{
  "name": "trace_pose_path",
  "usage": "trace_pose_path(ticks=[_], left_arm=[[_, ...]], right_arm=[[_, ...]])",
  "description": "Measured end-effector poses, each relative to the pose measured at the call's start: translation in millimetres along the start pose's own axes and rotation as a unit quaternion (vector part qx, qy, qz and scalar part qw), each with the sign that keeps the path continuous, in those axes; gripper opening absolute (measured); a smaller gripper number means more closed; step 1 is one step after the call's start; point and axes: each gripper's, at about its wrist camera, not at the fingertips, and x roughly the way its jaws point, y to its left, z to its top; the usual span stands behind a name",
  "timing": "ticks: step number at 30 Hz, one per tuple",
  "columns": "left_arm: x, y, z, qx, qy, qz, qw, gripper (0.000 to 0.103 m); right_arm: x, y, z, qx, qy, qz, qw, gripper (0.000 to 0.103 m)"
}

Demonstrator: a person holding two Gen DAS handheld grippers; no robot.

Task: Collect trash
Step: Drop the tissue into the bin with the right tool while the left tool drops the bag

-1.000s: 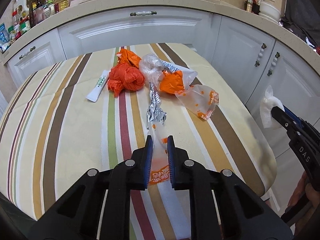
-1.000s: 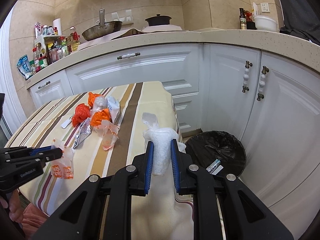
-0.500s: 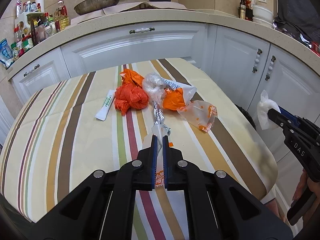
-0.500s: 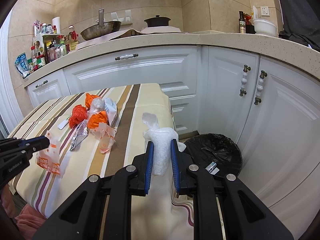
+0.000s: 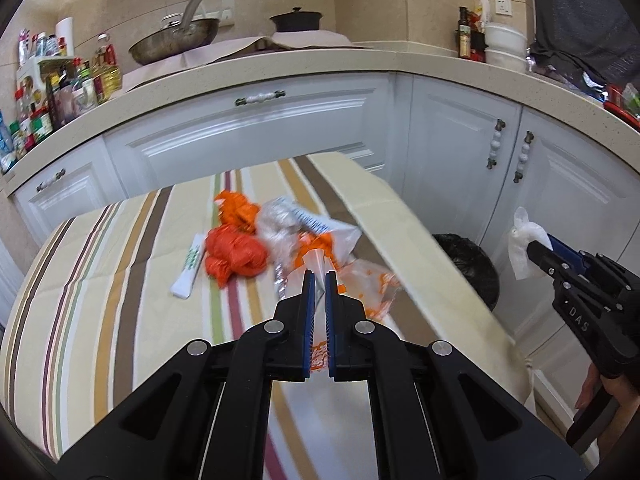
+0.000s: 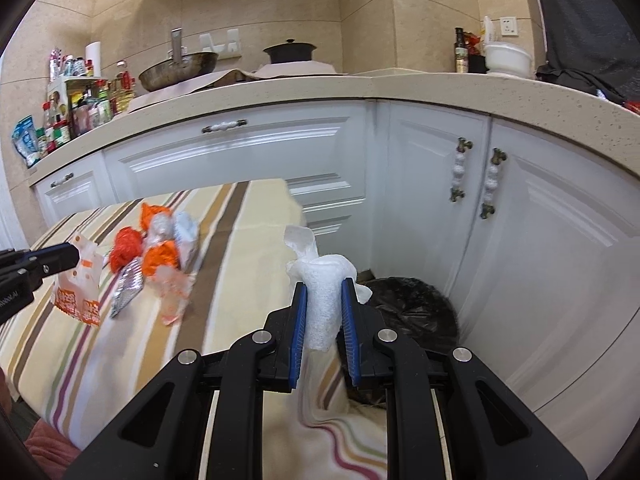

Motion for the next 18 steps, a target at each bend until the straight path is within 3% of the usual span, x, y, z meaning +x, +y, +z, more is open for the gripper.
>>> trace_pose_path(ticks=[11,18], left_arm=[[36,-71,55,0.031,-0.039,-0.052,0.9974,0.005],[90,-127,79,0.055,-0.022,-0.068,0.996,0.005]], right_arm=[[23,-54,17,0.014,-0.012,-0.055,0.998,0.018],[54,-85,23,0.025,-0.005,-0.073,0.997,0.018]])
